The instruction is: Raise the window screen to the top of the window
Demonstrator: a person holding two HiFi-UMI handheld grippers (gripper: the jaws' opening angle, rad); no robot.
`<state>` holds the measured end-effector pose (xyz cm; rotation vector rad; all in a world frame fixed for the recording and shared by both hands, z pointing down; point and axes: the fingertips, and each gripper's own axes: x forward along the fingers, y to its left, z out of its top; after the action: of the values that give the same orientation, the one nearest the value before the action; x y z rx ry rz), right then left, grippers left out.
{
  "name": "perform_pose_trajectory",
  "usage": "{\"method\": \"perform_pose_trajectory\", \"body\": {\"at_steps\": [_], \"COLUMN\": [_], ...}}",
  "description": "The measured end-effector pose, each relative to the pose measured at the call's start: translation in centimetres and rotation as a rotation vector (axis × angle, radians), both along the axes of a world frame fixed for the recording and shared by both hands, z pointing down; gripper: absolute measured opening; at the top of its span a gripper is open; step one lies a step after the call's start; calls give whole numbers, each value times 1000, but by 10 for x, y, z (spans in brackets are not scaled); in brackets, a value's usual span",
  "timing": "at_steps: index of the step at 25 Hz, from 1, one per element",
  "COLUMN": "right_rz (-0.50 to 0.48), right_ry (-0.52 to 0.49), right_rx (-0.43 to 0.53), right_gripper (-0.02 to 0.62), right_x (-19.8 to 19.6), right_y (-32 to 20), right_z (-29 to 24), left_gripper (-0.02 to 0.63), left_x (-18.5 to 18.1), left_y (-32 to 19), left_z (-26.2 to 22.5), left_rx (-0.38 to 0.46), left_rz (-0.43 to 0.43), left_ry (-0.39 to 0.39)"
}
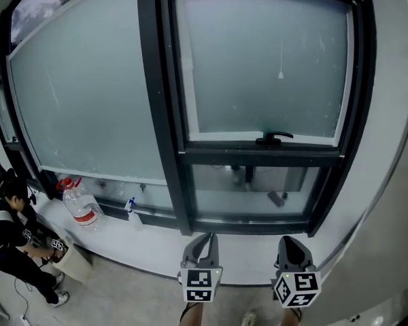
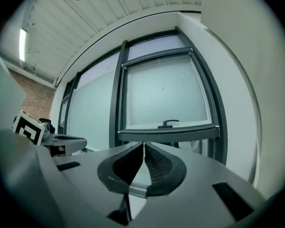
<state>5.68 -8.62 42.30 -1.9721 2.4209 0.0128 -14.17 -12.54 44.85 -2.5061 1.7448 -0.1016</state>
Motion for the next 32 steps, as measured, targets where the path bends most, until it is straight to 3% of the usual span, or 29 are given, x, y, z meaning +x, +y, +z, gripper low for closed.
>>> {"method": "perform_pose_trajectory", "body": {"at_steps": [9, 16, 21, 25, 32], "right_rz": [11, 13, -24, -36, -34], "right_ry": [2, 47, 1, 19, 68], "right_rx": [-20, -7, 33, 53, 59], "right_gripper": [15, 5, 5, 5, 5], "right_x": [-11, 4, 16, 23, 32], "right_y": [54, 76, 85, 89, 81], "right_z": [3, -3, -12, -19, -18], "left_gripper": [20, 18, 19, 20, 19], "left_x": [-25, -7, 12, 25, 32], "left_y": [50, 72, 84, 85, 69], "left_z": [0, -1, -6, -12, -11], "left_rx": [-7, 2, 30, 69, 60], "left_rz": [-5, 7, 62, 73, 39], "left_ry": [55, 54, 154, 77, 62]}}
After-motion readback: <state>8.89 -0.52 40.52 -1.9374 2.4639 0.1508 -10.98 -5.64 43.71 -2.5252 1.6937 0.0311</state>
